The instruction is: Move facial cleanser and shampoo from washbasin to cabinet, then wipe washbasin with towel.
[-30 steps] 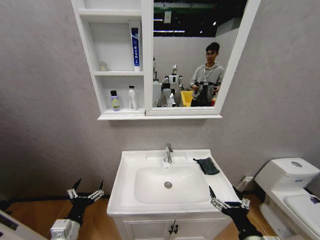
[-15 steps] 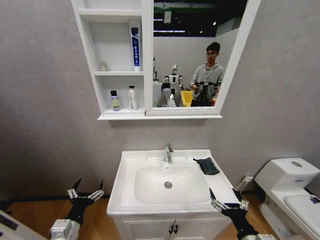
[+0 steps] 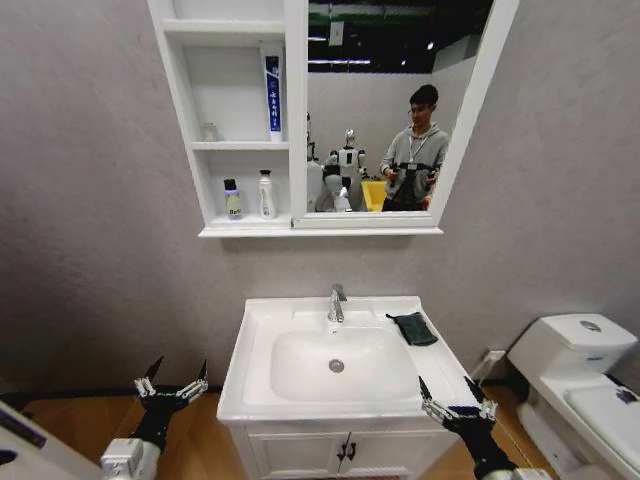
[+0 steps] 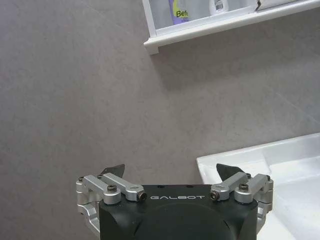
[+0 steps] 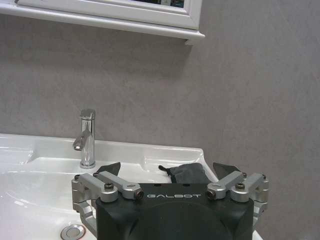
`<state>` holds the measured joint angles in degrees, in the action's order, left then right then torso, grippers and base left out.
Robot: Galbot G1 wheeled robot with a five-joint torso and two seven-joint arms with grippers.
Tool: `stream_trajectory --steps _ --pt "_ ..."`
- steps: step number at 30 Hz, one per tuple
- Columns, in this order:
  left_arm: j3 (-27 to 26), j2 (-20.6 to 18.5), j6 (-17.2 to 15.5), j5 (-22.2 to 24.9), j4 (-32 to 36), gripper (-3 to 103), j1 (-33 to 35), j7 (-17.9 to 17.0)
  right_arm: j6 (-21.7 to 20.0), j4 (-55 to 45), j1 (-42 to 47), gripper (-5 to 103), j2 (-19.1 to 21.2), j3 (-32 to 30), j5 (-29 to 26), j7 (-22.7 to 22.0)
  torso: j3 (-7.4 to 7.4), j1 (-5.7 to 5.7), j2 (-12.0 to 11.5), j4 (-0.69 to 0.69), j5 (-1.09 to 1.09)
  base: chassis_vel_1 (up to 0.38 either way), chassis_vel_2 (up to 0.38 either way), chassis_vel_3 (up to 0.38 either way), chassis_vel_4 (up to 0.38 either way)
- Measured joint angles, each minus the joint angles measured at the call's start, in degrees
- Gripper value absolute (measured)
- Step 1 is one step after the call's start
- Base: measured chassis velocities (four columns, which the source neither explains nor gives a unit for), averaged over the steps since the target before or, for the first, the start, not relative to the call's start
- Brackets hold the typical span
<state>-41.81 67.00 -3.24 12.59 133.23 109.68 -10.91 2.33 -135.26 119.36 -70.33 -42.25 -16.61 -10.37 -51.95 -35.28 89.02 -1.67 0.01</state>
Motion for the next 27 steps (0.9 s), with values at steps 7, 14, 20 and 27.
stream_trajectory --steps 7,14,20,27 --pt "0.0 0.0 0.0 0.0 0.0 100 0.0 0.0 0.0 0.0 0.0 100 0.0 0.0 0.0 0.0 0.0 0.01 0.0 0.0 0.02 0.211 -0.243 -0.217 0.218" --pt "0.0 0.0 0.0 0.0 0.0 100 0.0 0.0 0.0 -0.1 0.0 100 0.0 0.0 0.0 0.0 0.0 0.0 0.0 0.0 -0.04 0.283 -0.286 -0.27 0.298" --pt "0.0 0.0 0.0 0.0 0.0 100 0.0 0.0 0.0 -0.1 0.0 100 0.0 0.0 0.0 0.0 0.01 0.02 0.0 0.01 -0.11 0.356 -0.355 -0.336 0.365" --pt "0.0 0.0 0.0 0.0 0.0 100 0.0 0.0 0.0 -0.1 0.0 100 0.0 0.0 0.0 0.0 0.02 0.03 0.0 0.0 -0.13 0.361 -0.369 -0.376 0.365"
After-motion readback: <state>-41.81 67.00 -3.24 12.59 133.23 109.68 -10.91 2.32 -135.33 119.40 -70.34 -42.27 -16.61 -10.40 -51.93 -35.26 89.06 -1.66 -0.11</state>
